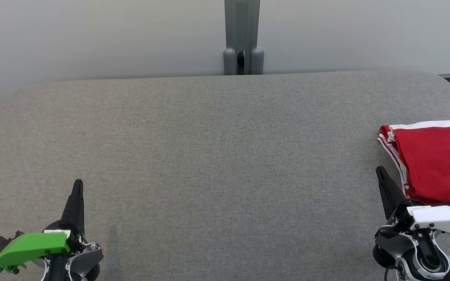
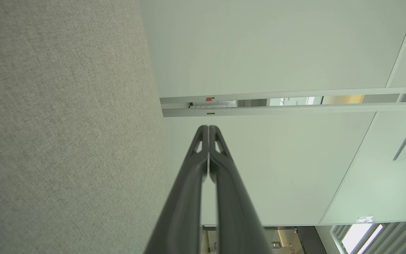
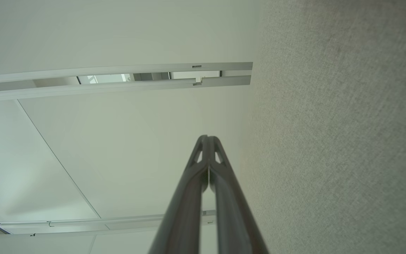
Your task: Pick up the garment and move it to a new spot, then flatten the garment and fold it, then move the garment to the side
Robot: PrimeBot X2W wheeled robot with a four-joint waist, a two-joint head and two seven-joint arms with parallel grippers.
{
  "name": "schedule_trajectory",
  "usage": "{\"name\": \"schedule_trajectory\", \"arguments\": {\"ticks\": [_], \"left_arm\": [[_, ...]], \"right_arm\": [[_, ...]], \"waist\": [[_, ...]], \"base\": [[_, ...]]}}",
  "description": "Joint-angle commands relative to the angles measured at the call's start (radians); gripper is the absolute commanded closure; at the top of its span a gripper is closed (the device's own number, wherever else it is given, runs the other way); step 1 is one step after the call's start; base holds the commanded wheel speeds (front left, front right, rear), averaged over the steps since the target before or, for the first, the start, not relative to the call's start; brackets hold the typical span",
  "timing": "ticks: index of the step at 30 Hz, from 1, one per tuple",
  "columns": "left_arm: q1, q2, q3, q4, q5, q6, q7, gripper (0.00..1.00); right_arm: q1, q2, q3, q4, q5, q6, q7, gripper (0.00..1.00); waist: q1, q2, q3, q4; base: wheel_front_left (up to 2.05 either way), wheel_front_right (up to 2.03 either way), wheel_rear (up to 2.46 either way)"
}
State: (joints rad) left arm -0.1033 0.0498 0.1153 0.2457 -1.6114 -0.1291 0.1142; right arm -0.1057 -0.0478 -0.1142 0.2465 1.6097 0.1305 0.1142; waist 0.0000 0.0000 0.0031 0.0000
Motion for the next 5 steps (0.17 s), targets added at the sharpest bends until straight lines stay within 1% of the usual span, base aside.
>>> {"name": "schedule_trajectory", "arguments": {"ticks": [1,5], "left_arm": [[-0.01,0.0,0.002,-0.002,-0.003,-0.006,0.003,1.0],[-0.01,0.0,0.002,-0.002,-0.003,-0.006,0.003,1.0]], "right_arm": [[-0.005,-0.004,-0.001,-0.005,0.006,0.0,0.003,1.0],[-0.005,-0.004,-0.001,-0.005,0.006,0.0,0.003,1.0]], "waist": [[0.0,0.0,0.0,0.0],[0.0,0.0,0.0,0.0]], "base": [[0.0,0.0,0.0],[0.0,0.0,0.0]]}}
